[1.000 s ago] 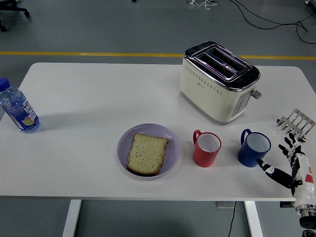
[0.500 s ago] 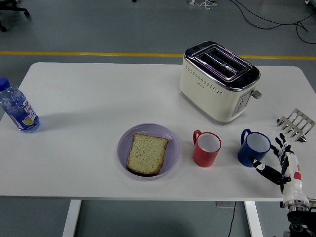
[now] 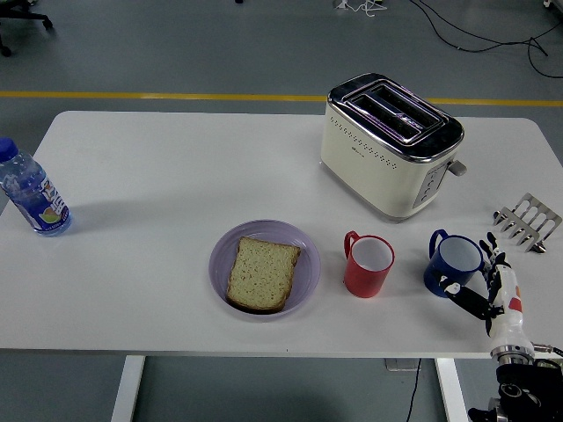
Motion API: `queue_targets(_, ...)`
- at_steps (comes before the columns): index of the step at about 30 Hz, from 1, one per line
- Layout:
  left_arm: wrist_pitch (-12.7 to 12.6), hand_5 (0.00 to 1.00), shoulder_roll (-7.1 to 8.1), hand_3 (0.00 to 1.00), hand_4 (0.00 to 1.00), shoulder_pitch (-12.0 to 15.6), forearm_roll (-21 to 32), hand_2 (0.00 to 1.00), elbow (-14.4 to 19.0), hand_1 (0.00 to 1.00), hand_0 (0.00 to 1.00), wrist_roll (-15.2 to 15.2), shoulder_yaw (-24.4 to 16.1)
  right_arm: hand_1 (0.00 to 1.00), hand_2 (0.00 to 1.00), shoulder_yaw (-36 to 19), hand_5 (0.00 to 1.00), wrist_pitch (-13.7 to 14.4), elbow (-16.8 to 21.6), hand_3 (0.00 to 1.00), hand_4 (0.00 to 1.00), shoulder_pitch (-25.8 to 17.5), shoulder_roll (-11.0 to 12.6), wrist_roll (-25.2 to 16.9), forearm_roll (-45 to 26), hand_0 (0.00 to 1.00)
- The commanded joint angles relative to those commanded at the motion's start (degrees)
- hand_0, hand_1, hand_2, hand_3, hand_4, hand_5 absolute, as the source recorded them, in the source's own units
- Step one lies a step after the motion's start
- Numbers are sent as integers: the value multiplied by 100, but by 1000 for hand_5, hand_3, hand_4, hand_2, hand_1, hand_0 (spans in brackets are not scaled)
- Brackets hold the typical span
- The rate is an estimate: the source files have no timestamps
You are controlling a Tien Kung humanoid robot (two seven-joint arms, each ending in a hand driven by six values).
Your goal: Pick up the cup,pour liquid into bread,place the cup on the desk
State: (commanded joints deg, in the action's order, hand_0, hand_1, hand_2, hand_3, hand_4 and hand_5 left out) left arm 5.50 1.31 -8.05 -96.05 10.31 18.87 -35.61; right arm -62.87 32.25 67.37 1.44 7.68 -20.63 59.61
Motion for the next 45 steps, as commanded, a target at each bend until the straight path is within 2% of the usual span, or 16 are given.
queue_targets(6,-2,998,-2,614,338,1,11,445,0,360,373,-5,12,859,959,81,103,116,-199,998,998,152,-37,-28,-67,948)
queue_targets(13,-4,998,2,615,338,-16,-8,445,0,360,374,-11,-17,860,963,365,115,472,-562,998,998,428,-81,-48,-30,950)
queue_targets(21,-9,998,2,614,338,-22,25,445,0,361,373,-17,1,849,959,442,124,472,-778,998,998,580,-108,-12,-87,953)
queue_targets(38,6,998,-4,614,340,-11,33,445,0,362,374,-12,15,843,943,577,152,472,-923,998,998,719,-99,-156,-417,951)
queue_targets(39,8,998,-6,616,340,-10,32,445,0,362,374,-12,17,817,909,578,169,472,-937,966,972,731,-99,-181,-464,941)
queue_targets(44,16,998,-6,616,340,-9,45,445,0,362,374,-14,40,817,909,604,169,472,-984,966,972,768,-102,-174,-579,941)
queue_targets(45,19,998,-6,617,341,-10,45,445,0,363,376,-15,45,758,871,616,168,472,-1001,923,942,775,-102,-136,-587,886)
